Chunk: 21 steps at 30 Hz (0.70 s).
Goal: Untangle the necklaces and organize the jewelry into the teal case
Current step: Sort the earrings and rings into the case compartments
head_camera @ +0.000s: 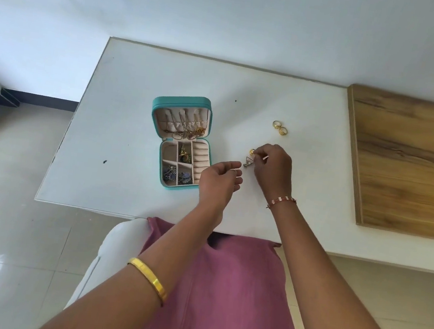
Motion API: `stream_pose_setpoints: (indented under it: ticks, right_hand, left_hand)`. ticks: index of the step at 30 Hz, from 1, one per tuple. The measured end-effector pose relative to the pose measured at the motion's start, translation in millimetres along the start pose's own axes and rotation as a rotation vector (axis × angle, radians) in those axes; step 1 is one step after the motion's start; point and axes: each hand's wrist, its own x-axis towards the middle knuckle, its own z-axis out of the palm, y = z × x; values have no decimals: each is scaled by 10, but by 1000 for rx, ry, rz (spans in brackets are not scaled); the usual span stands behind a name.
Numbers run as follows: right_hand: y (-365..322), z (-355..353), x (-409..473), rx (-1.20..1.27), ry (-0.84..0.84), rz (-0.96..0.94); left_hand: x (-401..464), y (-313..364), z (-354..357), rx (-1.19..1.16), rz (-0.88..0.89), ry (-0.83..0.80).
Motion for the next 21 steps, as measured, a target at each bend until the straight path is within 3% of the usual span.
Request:
stream_pose_setpoints:
  ticks: [2, 4, 6, 9, 16, 21]
  right_hand:
    - [-96, -92, -127, 285, -41, 143]
    - [-187, -166, -304, 570, -193, 294]
    - [-240, -208, -474, 729, -337, 361]
    - [-301, -236, -620, 853, -414, 403]
    - [-502, -254, -733, 867, -405, 346]
    - [-599, -175, -736, 572, -265, 147]
  left_hand:
    - [-24, -24, -44, 31, 42, -14]
    - [-55, -57, -108, 41, 73, -13]
    - [-100, -71, -180, 32, 84, -17]
    - [-179, -65, -283, -1, 84, -47]
    - [-251, -22, -478, -41, 156, 4]
    - [-234, -22, -527, -32, 191, 94]
